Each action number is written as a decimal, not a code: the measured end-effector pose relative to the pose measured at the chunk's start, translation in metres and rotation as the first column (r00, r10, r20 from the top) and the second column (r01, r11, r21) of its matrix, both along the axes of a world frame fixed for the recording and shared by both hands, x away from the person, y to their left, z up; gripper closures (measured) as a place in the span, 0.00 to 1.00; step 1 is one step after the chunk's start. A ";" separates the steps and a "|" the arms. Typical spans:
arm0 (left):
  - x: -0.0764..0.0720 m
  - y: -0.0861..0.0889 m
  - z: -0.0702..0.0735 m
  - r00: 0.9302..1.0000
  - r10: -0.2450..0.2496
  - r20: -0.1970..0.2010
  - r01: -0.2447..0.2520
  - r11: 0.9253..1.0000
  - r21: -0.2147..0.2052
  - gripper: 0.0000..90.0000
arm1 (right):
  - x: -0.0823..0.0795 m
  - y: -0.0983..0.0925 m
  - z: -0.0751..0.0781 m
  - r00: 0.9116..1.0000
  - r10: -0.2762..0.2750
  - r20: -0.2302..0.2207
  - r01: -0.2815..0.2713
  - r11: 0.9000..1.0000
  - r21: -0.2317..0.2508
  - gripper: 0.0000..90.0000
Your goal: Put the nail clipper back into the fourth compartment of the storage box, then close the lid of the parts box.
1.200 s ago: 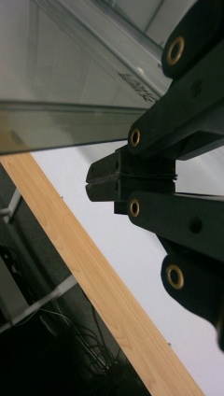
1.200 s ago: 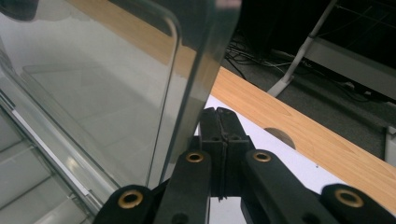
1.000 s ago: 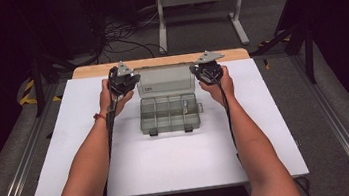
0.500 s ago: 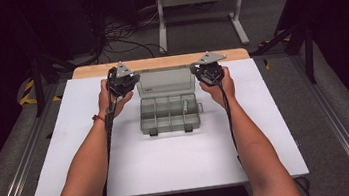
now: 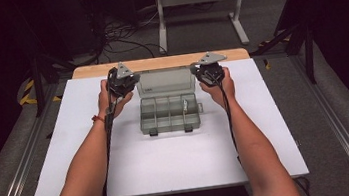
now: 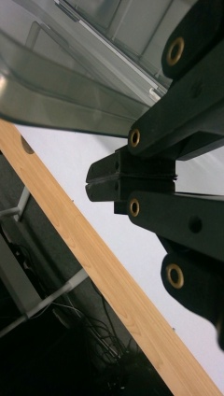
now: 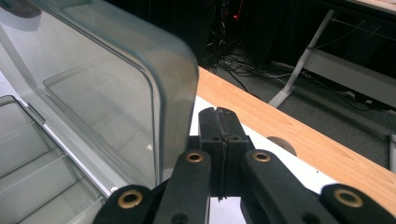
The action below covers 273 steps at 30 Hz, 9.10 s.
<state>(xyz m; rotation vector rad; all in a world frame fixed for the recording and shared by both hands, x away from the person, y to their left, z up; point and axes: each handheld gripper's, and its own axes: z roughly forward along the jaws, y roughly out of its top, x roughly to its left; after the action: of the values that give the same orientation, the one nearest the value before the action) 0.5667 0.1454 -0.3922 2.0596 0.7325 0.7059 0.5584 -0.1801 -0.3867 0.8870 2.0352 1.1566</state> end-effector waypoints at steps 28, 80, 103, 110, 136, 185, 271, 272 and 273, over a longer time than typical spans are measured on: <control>-0.015 0.000 0.011 0.999 0.009 0.038 -0.009 1.000 0.017 1.00 | -0.016 0.002 0.007 1.000 -0.015 0.026 0.015 1.000 -0.007 1.00; -0.047 0.002 0.013 0.996 -0.039 0.084 0.036 0.999 0.033 1.00 | -0.050 0.001 0.012 0.999 0.044 0.020 -0.044 0.999 -0.007 1.00; -0.061 0.000 0.004 0.992 -0.083 0.094 0.080 0.996 0.032 1.00 | -0.070 0.004 -0.004 0.992 0.121 -0.019 -0.122 0.991 -0.052 1.00; -0.072 -0.003 -0.003 0.987 -0.132 0.090 0.129 0.991 0.041 1.00 | -0.079 0.007 -0.010 0.987 0.155 -0.041 -0.157 0.986 -0.063 1.00; -0.117 -0.003 -0.029 0.962 -0.266 0.057 0.263 0.963 0.056 1.00 | -0.118 0.006 -0.033 0.965 0.249 -0.085 -0.254 0.965 -0.062 1.00; -0.115 0.006 -0.050 0.970 -0.241 0.019 0.242 0.970 -0.022 0.98 | -0.126 -0.006 -0.044 0.965 0.254 -0.069 -0.255 0.967 -0.009 1.00; -0.120 0.022 -0.047 0.981 -0.172 0.087 0.178 0.981 -0.076 0.03 | -0.114 -0.026 -0.044 1.000 0.020 0.003 -0.020 1.000 0.018 0.06; -0.120 0.022 -0.047 0.981 -0.172 0.087 0.178 0.981 -0.076 0.03 | -0.114 -0.026 -0.044 1.000 0.020 0.003 -0.020 1.000 0.018 0.06; -0.120 0.022 -0.046 0.979 -0.183 0.086 0.189 0.979 -0.076 0.03 | -0.116 -0.026 -0.043 1.000 0.025 0.000 -0.025 0.999 0.022 0.06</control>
<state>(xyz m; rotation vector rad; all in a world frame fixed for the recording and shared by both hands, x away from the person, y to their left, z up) 0.4463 0.1678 -0.4381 1.9813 0.5079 0.6356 0.4427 -0.2061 -0.4301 0.8744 2.0433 1.1946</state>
